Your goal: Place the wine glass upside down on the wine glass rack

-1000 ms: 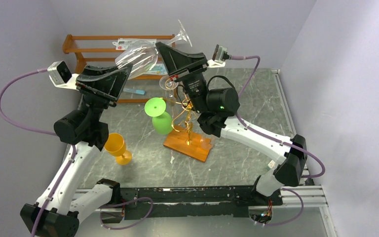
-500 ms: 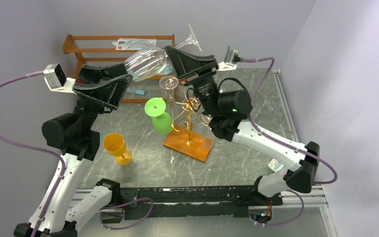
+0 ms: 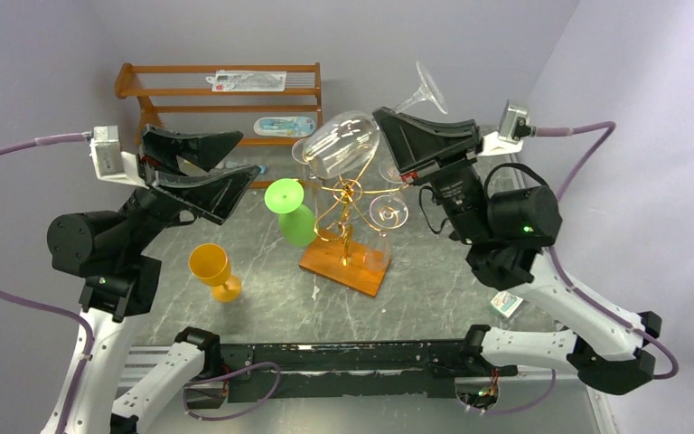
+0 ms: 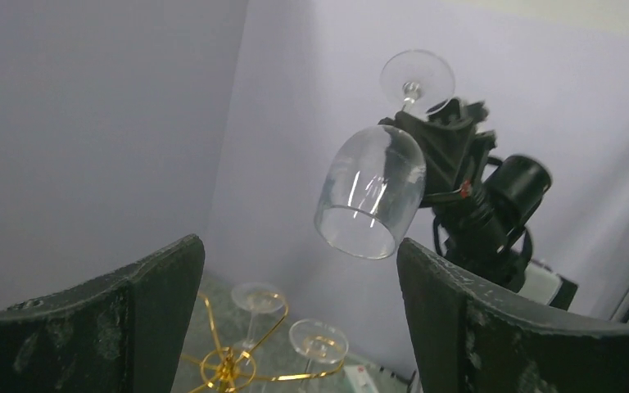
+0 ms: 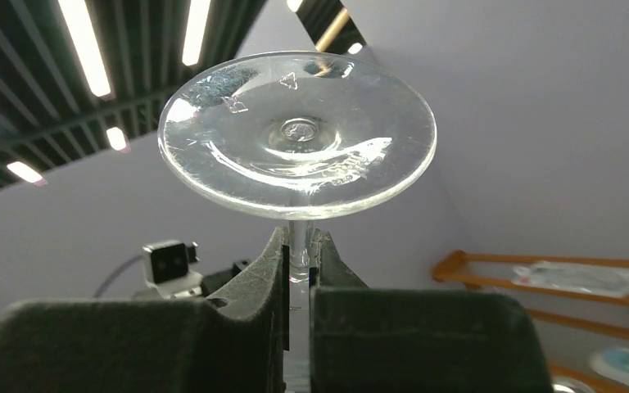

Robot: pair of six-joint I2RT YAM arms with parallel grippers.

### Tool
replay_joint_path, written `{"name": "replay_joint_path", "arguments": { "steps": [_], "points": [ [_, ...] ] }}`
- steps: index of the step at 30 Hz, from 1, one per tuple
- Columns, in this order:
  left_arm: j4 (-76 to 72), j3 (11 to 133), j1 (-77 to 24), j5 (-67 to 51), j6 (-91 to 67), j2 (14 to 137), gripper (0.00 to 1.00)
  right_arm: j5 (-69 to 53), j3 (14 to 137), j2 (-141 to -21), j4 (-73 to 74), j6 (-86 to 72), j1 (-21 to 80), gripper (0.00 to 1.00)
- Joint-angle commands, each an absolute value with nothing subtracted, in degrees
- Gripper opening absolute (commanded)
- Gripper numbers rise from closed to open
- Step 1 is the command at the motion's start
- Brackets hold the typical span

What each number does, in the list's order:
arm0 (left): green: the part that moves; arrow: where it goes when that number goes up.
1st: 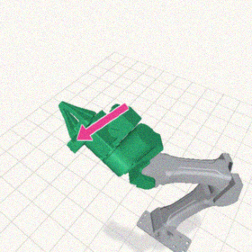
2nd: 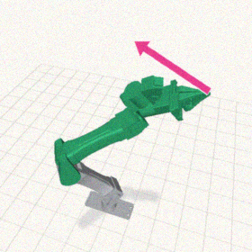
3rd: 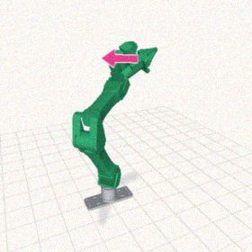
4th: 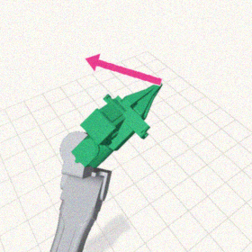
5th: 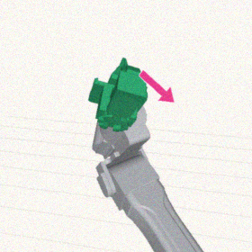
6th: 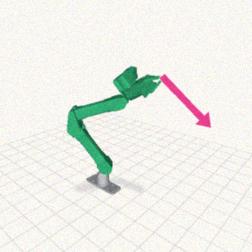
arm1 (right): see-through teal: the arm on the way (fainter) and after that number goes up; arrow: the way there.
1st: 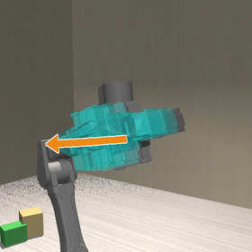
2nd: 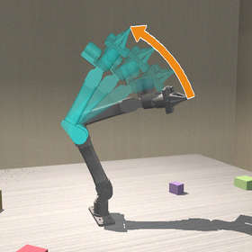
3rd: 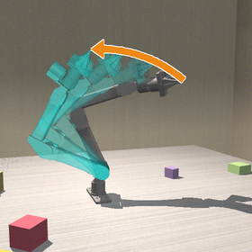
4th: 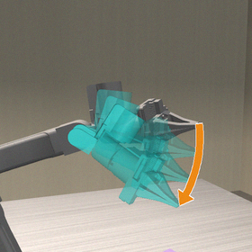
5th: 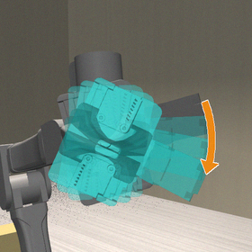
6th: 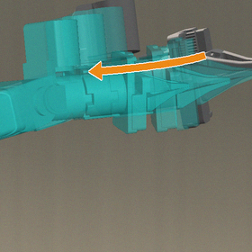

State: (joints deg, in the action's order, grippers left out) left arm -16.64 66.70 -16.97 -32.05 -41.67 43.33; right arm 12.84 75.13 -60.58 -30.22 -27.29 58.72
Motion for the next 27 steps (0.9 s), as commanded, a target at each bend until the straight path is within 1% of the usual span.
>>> {"name": "replay_joint_path", "arguments": {
  "steps": [1,5,9,15,22,27],
  "points": [
    [-3.1,69.1,-16.8,-35.9,-32.8,44.0,0.91,11.4,75.5,-56.3,-15.9,-19.3,58.8,0.00],
    [2.3,70.6,-16.8,-35.4,-30.6,45.6,0.91,5.7,78.2,-55.2,-5.8,-14.0,58.8,0.00],
    [4.8,73.0,-16.8,-35.5,-29.6,46.8,0.91,-3.3,80.2,-55.6,2.8,-9.0,58.9,0.00],
    [5.6,75.1,-16.8,-38.4,-28.6,47.4,0.91,-16.7,79.3,-55.5,9.9,-6.8,58.9,0.00],
    [7.6,75.4,-16.7,-37.7,-28.2,48.1,0.91,-22.0,77.7,-54.0,16.9,-7.4,58.9,0.00],
    [9.1,75.5,-16.7,-35.6,-27.8,49.1,0.91,-20.5,75.0,-52.4,22.1,-8.2,58.9,0.00]
  ]
}}
